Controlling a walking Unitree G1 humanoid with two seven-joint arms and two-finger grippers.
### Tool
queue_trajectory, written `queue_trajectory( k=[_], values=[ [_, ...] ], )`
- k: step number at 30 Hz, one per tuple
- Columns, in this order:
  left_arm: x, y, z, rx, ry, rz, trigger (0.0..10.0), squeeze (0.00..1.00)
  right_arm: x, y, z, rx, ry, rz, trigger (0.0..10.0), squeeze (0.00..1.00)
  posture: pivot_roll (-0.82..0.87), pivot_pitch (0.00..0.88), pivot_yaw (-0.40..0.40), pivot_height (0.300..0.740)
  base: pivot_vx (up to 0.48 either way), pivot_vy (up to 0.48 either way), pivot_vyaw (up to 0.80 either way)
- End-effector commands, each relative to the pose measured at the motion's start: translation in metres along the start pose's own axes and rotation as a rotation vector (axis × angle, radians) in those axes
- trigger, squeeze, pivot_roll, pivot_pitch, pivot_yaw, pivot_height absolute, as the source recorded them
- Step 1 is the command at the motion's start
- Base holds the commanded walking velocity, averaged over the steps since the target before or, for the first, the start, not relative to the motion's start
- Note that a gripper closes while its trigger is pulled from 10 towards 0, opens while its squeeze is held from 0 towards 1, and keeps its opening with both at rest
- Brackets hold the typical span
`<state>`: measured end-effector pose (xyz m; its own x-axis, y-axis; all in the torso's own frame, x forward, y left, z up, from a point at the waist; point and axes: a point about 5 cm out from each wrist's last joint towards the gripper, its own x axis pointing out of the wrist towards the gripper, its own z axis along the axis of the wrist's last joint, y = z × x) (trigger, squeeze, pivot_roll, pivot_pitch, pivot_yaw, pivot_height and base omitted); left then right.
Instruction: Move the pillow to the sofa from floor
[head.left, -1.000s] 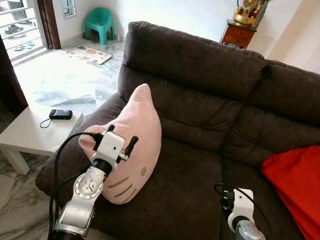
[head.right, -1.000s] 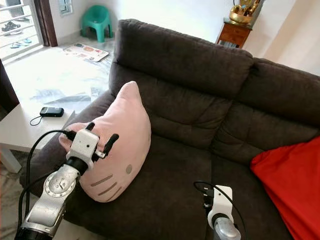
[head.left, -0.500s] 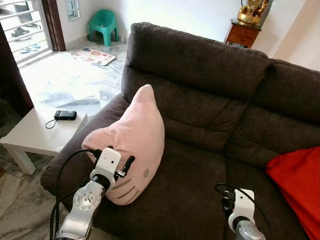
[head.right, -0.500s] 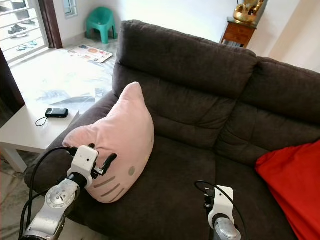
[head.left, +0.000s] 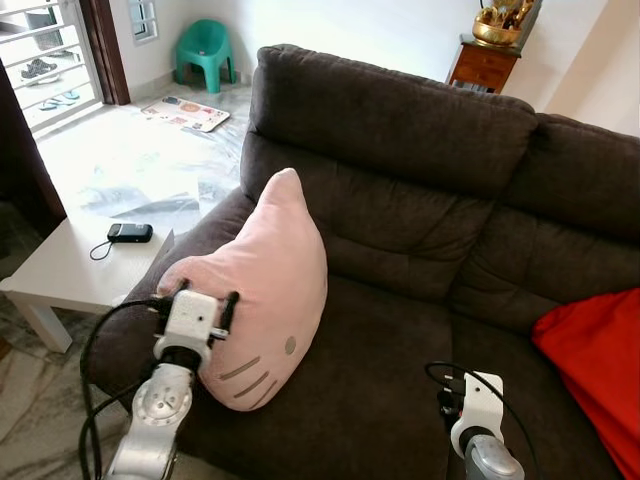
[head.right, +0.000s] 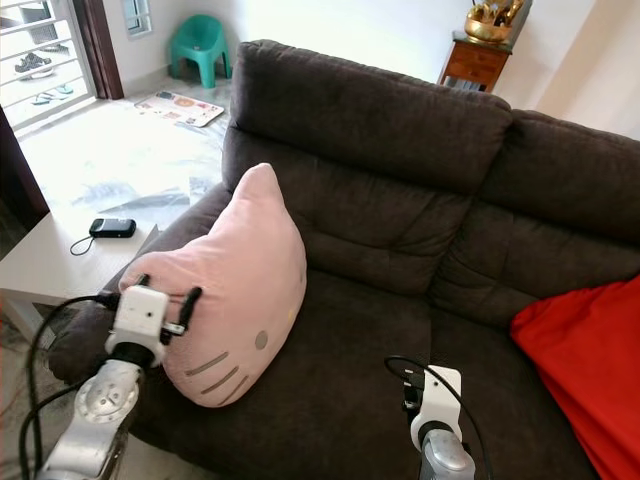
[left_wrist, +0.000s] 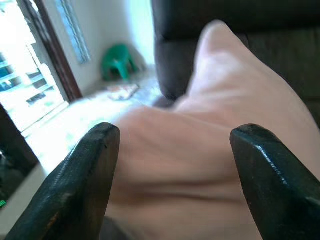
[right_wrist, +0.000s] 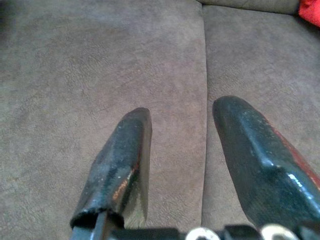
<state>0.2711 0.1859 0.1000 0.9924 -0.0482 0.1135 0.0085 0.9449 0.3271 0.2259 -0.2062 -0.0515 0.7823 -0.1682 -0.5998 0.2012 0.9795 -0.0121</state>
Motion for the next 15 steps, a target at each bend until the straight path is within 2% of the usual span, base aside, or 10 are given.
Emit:
queue_trajectory(
  k=[1,15],
  values=[
    [-0.0006,-0.0053,0.0056,-0.001,-0.036,-0.015,10.0,0.00,-0.0002,-0.0058,0.0009,0.005,-0.007,-0.017,10.0,0.00,0.16,0.000,-0.152,0.740,0.000,0.000,0.00],
    [-0.0019,-0.0142,0.0070,-0.020,-0.052,-0.027,10.0,0.00,0.0001,-0.0037,0.0020,-0.003,-0.013,-0.015,10.0,0.00,0.15,0.000,-0.148,0.740,0.000,0.000,0.00]
  ],
)
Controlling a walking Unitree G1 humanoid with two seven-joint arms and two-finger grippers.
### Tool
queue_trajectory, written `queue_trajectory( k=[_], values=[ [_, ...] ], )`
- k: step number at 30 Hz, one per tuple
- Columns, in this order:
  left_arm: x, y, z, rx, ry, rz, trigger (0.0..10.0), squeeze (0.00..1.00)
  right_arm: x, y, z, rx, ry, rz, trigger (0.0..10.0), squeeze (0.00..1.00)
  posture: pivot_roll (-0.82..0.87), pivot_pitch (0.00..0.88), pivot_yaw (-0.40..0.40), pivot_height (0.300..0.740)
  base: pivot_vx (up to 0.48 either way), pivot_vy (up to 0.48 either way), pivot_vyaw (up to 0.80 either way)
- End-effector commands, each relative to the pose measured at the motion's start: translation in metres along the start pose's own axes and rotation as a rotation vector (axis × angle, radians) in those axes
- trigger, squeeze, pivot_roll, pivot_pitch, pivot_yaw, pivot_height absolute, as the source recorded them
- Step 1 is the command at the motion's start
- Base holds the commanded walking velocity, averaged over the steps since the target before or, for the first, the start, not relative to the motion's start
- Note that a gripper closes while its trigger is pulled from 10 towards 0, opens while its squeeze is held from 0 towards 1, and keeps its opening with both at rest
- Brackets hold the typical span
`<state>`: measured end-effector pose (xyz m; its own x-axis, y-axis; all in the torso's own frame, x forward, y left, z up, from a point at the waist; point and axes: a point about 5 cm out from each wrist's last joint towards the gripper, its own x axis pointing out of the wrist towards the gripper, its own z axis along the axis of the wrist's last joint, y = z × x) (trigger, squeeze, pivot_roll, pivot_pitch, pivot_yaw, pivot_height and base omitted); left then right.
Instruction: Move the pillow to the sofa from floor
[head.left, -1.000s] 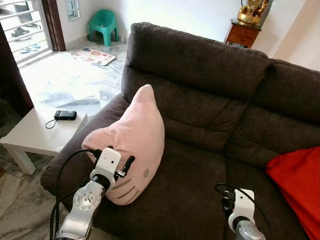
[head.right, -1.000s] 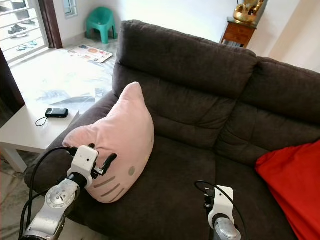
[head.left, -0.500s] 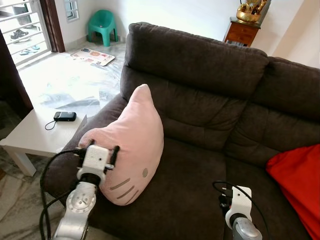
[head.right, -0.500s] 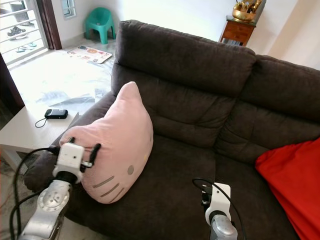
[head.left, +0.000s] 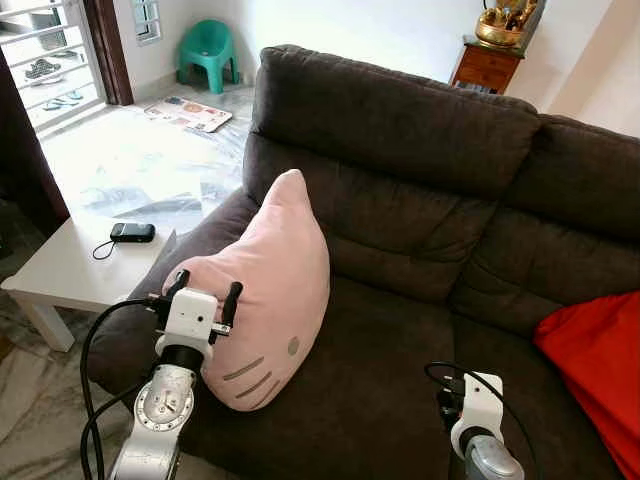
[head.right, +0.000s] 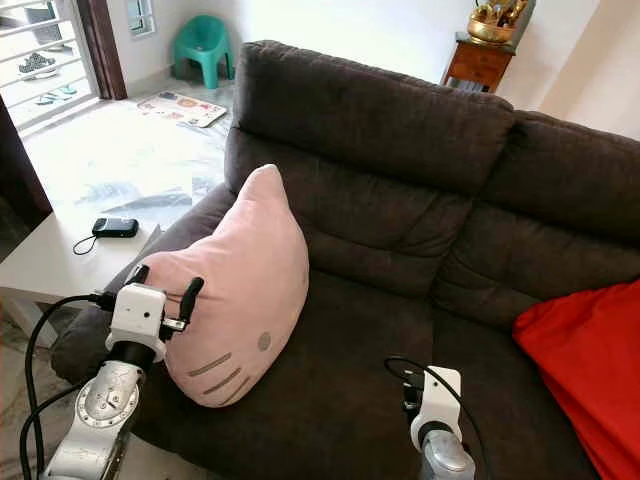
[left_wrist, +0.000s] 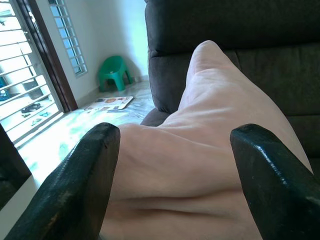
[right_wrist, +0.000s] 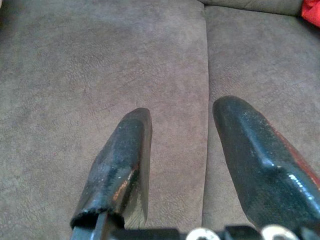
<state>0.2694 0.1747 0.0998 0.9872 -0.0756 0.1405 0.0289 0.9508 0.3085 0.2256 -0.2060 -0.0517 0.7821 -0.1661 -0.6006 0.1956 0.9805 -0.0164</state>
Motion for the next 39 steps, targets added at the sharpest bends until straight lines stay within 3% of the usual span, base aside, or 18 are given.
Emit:
queue_trajectory(
  k=[1,17,30,39],
  values=[
    [0.000,-0.003,0.003,0.002,-0.019,-0.008,10.0,0.00,0.001,-0.004,0.003,0.004,-0.019,-0.018,10.0,0.00,0.15,0.000,-0.148,0.740,0.000,0.000,0.00],
    [0.001,-0.002,0.000,0.007,-0.004,-0.004,10.0,0.00,0.000,-0.005,0.001,0.012,-0.013,-0.025,10.0,0.00,0.14,0.000,-0.124,0.740,0.000,0.000,0.00],
    [0.007,0.013,-0.001,0.009,0.010,-0.013,10.0,0.00,-0.004,0.005,-0.013,0.062,0.029,-0.035,10.0,0.00,0.14,0.000,-0.042,0.740,0.000,0.000,0.00],
    [0.010,0.014,-0.002,0.003,0.008,-0.017,10.0,0.00,-0.005,0.009,-0.012,0.060,0.021,-0.033,10.0,0.00,0.14,0.000,-0.045,0.740,-0.055,0.000,0.00]
  ],
)
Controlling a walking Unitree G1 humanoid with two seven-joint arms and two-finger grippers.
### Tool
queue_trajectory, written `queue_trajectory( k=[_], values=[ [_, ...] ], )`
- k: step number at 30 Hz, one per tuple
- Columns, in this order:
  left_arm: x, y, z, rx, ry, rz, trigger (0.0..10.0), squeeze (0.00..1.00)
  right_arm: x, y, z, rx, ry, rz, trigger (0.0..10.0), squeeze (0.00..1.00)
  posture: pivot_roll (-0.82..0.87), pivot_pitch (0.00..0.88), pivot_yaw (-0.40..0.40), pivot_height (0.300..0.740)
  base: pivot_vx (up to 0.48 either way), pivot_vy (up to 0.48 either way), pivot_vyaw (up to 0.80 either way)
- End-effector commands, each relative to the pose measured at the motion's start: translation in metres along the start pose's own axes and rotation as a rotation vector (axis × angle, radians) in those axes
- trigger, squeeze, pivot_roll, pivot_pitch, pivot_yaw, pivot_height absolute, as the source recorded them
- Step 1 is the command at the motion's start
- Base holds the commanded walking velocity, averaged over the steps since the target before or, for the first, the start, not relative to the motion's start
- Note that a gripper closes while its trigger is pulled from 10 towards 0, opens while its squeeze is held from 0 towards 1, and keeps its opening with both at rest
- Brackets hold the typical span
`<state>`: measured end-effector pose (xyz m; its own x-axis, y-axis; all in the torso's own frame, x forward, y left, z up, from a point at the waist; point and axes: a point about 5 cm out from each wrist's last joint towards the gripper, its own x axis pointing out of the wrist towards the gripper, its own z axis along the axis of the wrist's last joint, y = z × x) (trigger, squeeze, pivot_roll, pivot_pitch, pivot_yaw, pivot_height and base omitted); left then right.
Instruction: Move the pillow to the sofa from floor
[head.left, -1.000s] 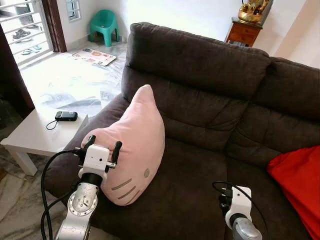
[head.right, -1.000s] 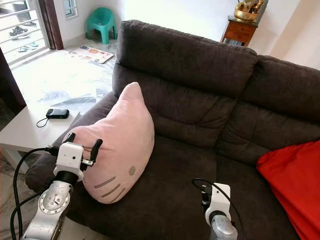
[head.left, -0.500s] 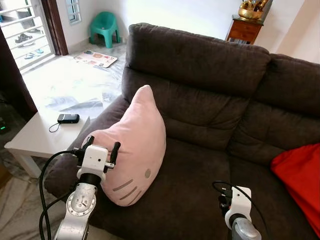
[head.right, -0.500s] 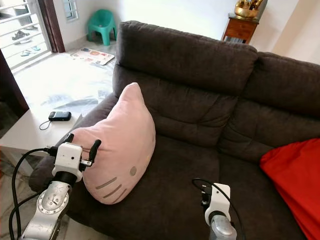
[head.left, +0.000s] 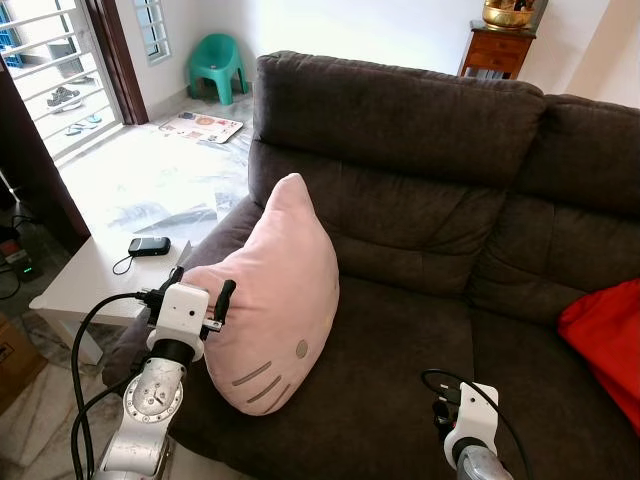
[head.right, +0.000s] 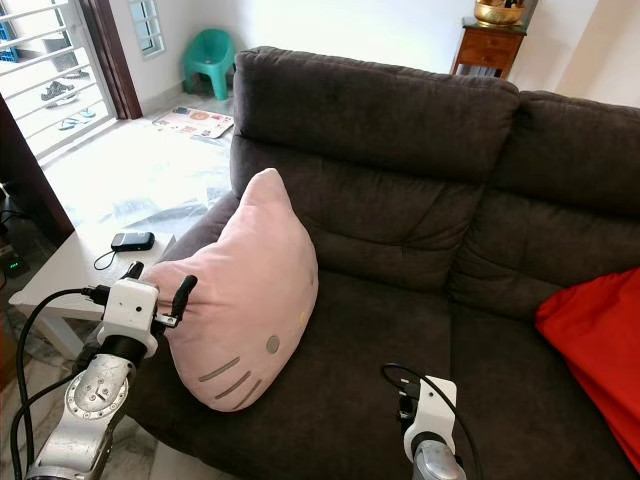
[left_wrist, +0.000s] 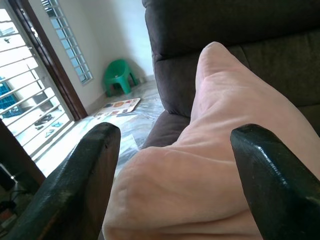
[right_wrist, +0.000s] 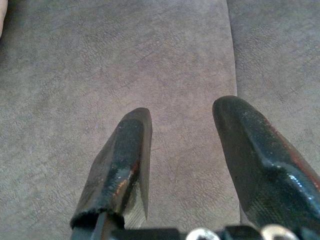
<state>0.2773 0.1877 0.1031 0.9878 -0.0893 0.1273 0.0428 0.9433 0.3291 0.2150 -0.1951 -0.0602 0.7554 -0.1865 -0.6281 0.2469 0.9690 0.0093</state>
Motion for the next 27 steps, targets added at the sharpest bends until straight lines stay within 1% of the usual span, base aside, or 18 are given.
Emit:
queue_trajectory(
  k=[1,7,11,17,27],
  values=[
    [0.003,0.000,0.000,-0.018,0.000,0.001,10.0,0.00,0.001,0.000,0.003,0.006,-0.018,-0.007,10.0,0.00,0.14,0.000,-0.047,0.740,-0.251,0.000,0.00],
    [0.001,0.001,-0.001,-0.023,0.004,0.013,10.0,0.00,0.002,0.003,0.009,-0.004,-0.044,-0.002,10.0,0.00,0.14,0.000,-0.058,0.740,-0.252,0.000,0.00],
    [0.000,0.001,-0.002,-0.026,0.006,0.015,10.0,0.00,0.004,0.008,0.016,-0.010,-0.076,0.008,10.0,0.00,0.14,0.000,-0.058,0.740,-0.253,0.000,0.00],
    [0.000,0.000,-0.003,-0.029,0.011,0.010,10.0,0.00,0.004,0.010,0.021,-0.012,-0.105,0.011,10.0,0.00,0.13,0.000,-0.055,0.740,-0.262,0.000,0.00],
    [0.002,-0.001,-0.006,-0.040,0.022,0.006,10.0,0.00,0.005,0.014,0.030,-0.015,-0.151,0.011,10.0,0.00,0.13,0.000,-0.058,0.740,-0.264,0.000,0.00]
  ],
)
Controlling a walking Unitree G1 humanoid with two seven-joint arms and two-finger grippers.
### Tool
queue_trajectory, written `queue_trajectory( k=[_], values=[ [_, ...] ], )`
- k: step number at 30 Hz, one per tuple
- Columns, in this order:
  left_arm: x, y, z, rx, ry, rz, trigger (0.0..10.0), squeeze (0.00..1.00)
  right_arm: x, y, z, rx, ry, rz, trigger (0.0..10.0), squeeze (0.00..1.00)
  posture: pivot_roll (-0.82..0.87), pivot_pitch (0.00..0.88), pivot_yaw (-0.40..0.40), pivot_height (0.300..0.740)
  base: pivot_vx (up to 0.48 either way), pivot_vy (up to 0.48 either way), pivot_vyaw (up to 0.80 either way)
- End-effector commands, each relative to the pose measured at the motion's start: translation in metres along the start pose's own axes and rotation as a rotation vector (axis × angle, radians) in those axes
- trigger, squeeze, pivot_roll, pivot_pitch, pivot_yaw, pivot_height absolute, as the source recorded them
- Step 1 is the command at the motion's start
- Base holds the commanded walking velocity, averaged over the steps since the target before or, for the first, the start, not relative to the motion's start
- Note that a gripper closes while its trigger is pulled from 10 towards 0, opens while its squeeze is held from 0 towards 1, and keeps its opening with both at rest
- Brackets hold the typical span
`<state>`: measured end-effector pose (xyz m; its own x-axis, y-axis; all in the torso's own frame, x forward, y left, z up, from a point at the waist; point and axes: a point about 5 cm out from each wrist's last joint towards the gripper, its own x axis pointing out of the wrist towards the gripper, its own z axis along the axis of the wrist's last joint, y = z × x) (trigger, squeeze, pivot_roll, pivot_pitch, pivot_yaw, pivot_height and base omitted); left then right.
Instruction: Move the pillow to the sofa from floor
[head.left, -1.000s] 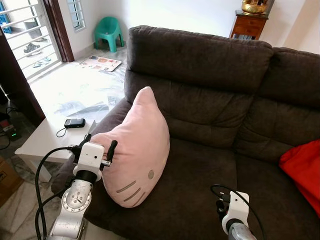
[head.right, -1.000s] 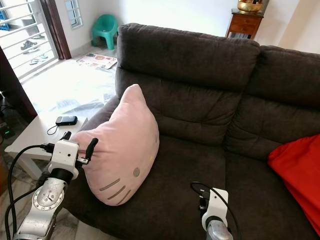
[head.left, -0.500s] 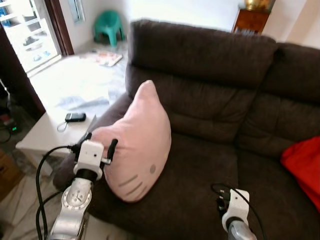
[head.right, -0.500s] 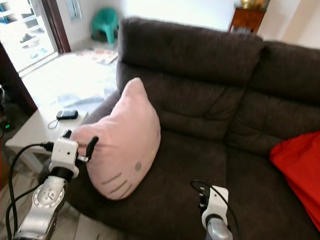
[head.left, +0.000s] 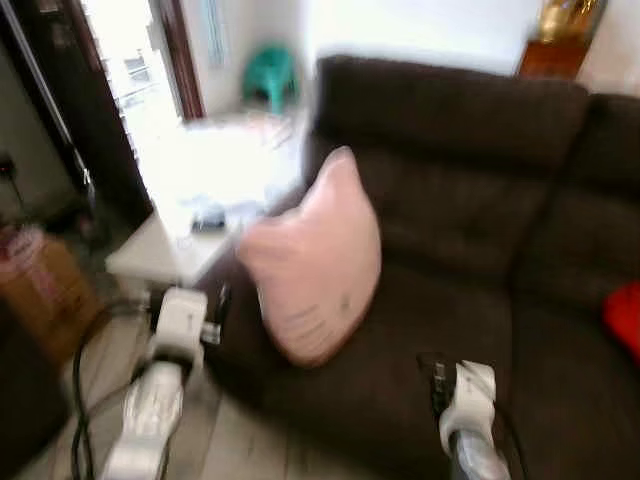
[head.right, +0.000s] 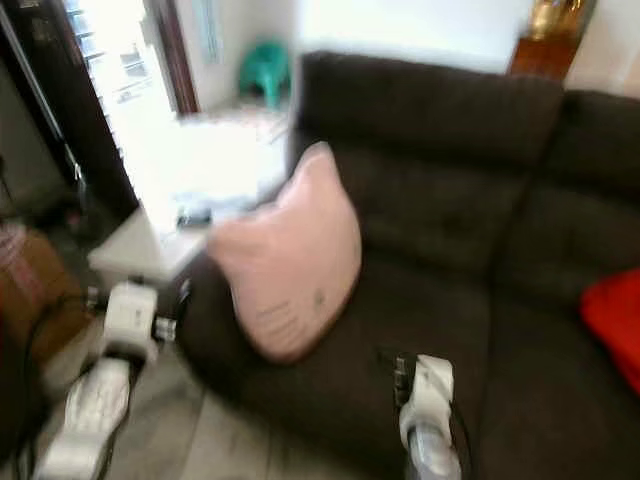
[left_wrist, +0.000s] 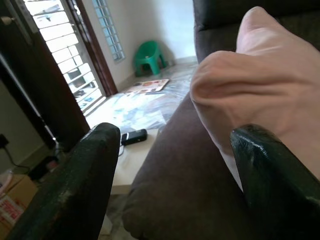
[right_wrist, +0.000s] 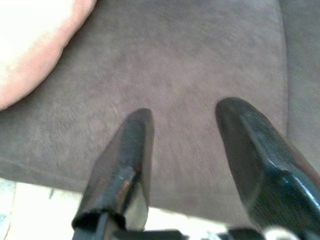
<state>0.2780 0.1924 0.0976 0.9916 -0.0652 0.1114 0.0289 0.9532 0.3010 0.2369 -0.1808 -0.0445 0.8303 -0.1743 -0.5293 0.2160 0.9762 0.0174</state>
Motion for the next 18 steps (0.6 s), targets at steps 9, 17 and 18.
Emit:
queue_trajectory(
  k=[9,17,18],
  values=[
    [0.000,-0.004,-0.024,-0.084,0.123,0.018,10.0,0.00,0.003,-0.006,0.010,-0.015,-0.034,-0.021,10.0,0.00,0.13,0.000,-0.069,0.740,-0.111,0.000,0.00],
    [-0.033,0.000,-0.087,-0.168,0.429,0.052,10.0,0.00,0.000,-0.009,-0.007,-0.033,0.067,-0.002,10.0,0.00,0.12,0.000,-0.076,0.740,0.000,0.000,0.00],
    [-0.037,0.001,-0.093,-0.173,0.462,0.055,10.0,0.00,-0.001,-0.010,-0.009,-0.033,0.081,0.000,10.0,0.00,0.12,0.000,-0.077,0.740,0.000,0.000,0.00]
  ],
)
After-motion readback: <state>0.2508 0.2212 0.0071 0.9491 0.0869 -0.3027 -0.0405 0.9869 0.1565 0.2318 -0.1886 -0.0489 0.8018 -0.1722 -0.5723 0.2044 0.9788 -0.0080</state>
